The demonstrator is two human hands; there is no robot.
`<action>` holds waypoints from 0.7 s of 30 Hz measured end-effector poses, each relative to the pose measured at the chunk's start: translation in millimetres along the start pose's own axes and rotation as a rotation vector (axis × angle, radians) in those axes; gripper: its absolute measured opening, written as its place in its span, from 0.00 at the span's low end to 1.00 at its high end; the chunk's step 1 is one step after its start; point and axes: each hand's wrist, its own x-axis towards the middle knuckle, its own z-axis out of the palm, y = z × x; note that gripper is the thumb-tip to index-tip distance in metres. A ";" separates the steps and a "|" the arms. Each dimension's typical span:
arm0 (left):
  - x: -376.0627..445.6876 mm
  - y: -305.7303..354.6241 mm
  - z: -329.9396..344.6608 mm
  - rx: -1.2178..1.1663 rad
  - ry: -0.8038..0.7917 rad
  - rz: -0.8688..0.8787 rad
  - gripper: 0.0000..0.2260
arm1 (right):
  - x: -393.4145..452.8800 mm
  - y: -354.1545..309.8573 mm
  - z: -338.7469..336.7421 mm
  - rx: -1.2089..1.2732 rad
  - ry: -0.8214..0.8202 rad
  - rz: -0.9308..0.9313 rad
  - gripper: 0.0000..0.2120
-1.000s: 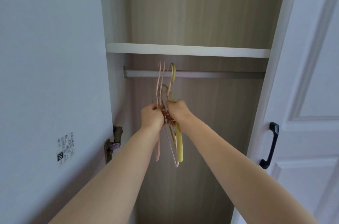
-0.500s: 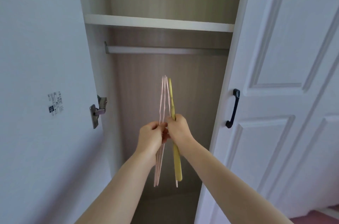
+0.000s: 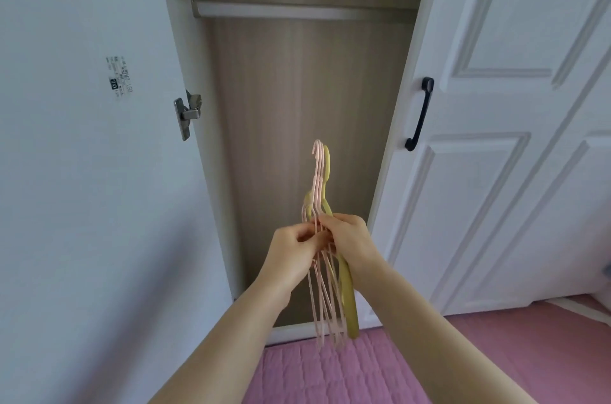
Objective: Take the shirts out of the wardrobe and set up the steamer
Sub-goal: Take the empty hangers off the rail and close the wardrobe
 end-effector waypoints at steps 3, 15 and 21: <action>-15.7 -10.7 -4.8 -0.009 -0.073 -0.024 0.06 | -18.3 13.1 -1.7 0.003 0.003 0.035 0.11; -80.0 -56.1 -59.9 0.180 -0.276 0.019 0.05 | -92.9 54.5 45.5 0.015 0.136 0.057 0.09; -123.0 -79.2 -108.3 0.278 -0.331 0.131 0.04 | -137.1 64.8 87.3 0.228 0.247 0.057 0.09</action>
